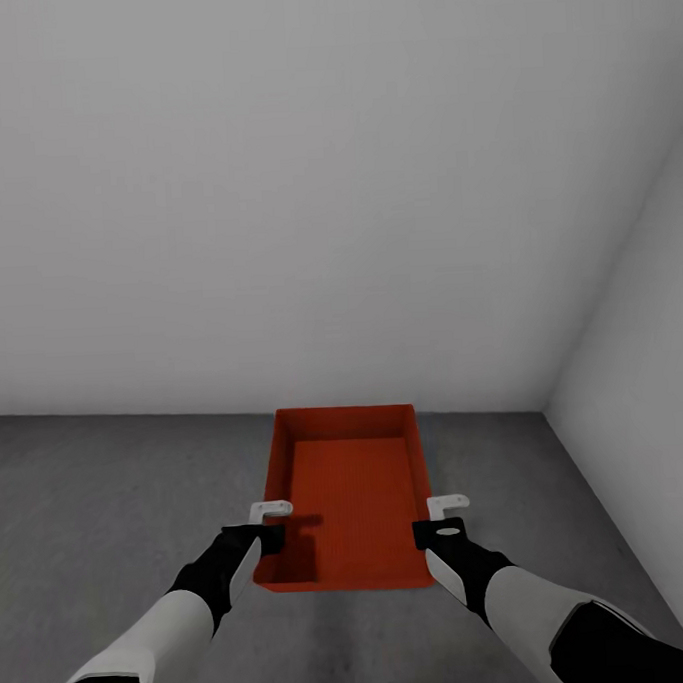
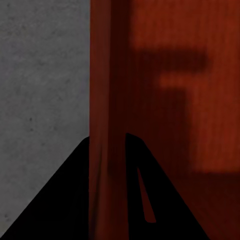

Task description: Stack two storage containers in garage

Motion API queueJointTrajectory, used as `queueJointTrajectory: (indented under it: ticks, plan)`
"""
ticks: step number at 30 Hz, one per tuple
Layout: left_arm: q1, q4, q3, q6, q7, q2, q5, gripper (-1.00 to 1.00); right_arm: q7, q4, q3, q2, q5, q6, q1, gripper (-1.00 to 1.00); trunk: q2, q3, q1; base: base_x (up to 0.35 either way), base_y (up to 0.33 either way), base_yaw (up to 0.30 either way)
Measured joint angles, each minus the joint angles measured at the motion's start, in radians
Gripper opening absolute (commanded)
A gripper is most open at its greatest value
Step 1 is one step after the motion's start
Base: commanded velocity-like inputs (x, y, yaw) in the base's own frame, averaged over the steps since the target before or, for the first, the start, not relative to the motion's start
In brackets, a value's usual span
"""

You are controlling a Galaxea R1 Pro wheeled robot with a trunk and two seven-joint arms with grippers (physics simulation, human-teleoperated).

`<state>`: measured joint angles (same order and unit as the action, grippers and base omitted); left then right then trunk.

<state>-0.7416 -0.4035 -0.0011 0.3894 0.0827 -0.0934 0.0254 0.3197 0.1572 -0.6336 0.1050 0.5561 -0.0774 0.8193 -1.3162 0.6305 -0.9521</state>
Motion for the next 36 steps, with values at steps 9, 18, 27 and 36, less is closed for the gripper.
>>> queueJointTrajectory:
  ticks: [9, 18, 27, 36]
  plan:
    - [0.000, 0.000, 0.005, -0.008, 0.000, -0.004, -0.009, -1.00, -0.004, 0.000, 0.000, -0.003, 0.000, 0.007, 0.000, -1.00, -0.063, 0.043, -0.035, 0.000, 0.000, 0.000]
    - [0.000, 0.001, 0.003, -0.019, 0.000, -0.004, -0.007, -1.00, -0.003, -0.002, -0.001, -0.003, 0.000, 0.019, 0.000, -1.00, -0.126, 0.086, -0.069, 0.000, 0.000, 0.000]
    - [0.000, 0.001, 0.001, -0.013, 0.000, -0.002, -0.006, -1.00, -0.004, -0.009, 0.002, 0.000, 0.000, 0.019, 0.000, -1.00, -0.189, 0.128, -0.104, 0.000, 0.000, 0.000]
    - [0.000, 0.000, 0.004, -0.014, 0.000, -0.004, -0.010, -1.00, -0.006, -0.009, 0.003, -0.002, 0.000, 0.020, 0.000, -1.00, -0.252, 0.171, -0.138, 0.000, 0.000, 0.000]
